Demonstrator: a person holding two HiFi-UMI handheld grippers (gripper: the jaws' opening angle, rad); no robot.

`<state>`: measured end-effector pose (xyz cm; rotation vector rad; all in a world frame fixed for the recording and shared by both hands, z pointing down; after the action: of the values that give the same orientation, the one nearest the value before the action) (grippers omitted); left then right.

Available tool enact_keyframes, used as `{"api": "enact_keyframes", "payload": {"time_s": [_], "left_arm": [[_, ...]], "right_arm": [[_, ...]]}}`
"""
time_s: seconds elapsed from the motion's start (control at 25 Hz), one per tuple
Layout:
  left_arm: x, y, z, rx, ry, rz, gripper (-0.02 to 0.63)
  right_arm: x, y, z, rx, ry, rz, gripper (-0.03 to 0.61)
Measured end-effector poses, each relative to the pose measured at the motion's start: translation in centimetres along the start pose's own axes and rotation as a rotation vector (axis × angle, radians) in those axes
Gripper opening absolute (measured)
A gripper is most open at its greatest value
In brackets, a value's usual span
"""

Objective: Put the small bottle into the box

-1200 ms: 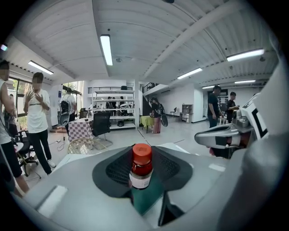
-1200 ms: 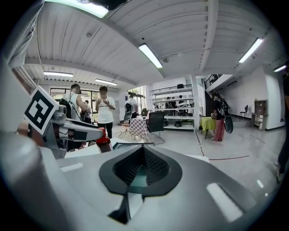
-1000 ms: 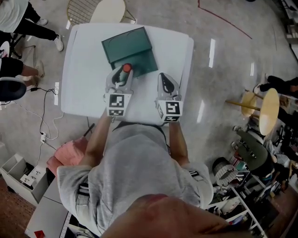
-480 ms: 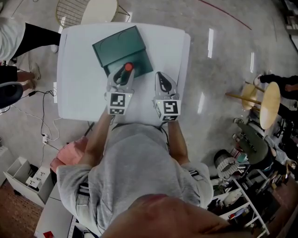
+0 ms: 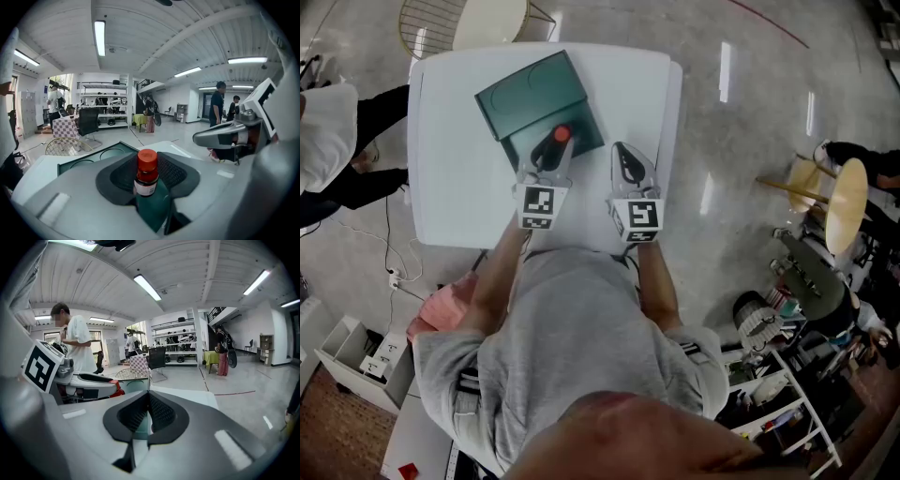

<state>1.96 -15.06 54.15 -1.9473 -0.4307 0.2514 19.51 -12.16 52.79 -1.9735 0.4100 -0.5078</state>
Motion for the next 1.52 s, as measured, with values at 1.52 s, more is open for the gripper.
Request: {"api": "enact_keyframes", "payload": {"time_s": [1.52], "left_arm": [[1.1,-3.5,-3.9,-0.093,-0.043,-0.065,0.14]], "right_arm": [[2.2,-1.1,-1.5,-0.042,-0.034,-0.005,0.003]]}}
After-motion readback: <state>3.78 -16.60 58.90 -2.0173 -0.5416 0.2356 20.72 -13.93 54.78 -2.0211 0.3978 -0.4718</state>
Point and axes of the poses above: the fingertips, and each gripper's own axes: z backward along the fingers, x to its right, y out of its top, the point moved 8 cm from there along z, backward along the fingers, and after that the axes turned 8 degrees about y, right-handed, at the moved point
